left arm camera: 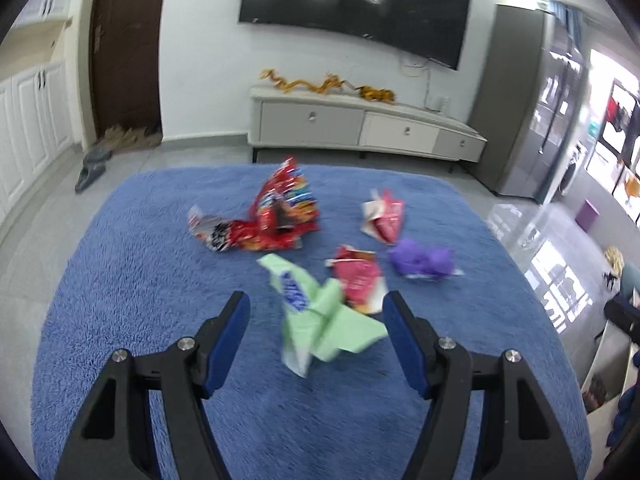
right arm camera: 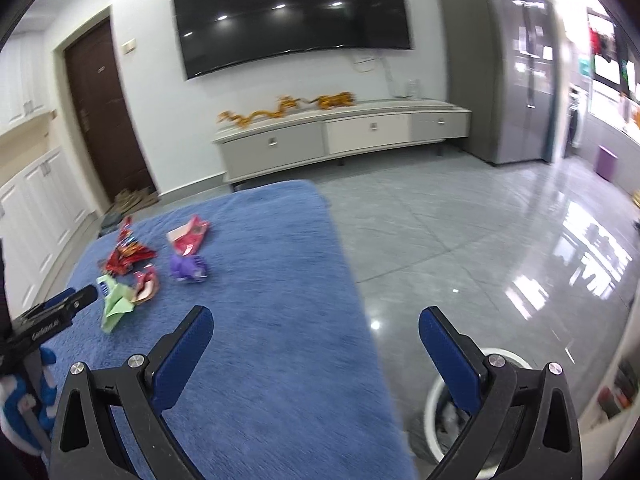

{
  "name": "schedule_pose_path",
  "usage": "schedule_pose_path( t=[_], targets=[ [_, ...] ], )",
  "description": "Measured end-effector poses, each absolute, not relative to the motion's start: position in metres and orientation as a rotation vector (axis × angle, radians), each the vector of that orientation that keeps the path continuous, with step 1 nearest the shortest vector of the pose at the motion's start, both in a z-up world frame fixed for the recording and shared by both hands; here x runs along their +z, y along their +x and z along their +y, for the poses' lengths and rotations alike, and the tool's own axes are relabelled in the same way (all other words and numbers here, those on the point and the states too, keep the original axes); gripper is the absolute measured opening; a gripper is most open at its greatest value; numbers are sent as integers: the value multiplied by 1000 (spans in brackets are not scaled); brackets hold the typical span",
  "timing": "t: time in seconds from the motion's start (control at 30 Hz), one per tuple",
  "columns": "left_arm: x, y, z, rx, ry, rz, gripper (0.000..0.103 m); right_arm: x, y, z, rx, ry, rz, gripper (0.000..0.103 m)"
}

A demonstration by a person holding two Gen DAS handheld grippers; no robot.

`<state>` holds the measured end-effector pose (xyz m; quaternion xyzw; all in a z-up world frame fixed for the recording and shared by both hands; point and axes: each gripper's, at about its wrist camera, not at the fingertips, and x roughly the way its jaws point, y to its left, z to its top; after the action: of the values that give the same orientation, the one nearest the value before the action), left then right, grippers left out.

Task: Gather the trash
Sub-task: 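Grasp the green wrapper with the left gripper while the right grasps the pink wrapper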

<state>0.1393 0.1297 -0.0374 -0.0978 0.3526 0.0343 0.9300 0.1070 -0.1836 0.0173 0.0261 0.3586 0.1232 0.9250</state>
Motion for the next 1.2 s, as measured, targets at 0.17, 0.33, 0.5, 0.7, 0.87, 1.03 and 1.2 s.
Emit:
schedule_pose_path(
  t=[0.17,0.33,0.5,0.7,0.87,1.03,1.2],
  targets=[
    [-53,160,148,44,-274,761,67,2,140,-132,363,-13,791,103],
    [-69,174,151,33,-304,789,67,-10,172,-98,435,-19,827,103],
    [-88,182,156,46,-329,829,66,-24,200,-65,501,-21,861,95],
    [-88,177,157,27,-338,812,58,-43,222,-36,540,-39,897,87],
    [-87,175,154,15,-347,804,45,-46,228,-25,549,-16,889,86],
    [-85,168,160,28,-370,784,35,-32,219,-7,598,-47,836,72],
    [-86,159,177,103,-445,752,35,-33,216,18,686,-69,857,57]
  ],
)
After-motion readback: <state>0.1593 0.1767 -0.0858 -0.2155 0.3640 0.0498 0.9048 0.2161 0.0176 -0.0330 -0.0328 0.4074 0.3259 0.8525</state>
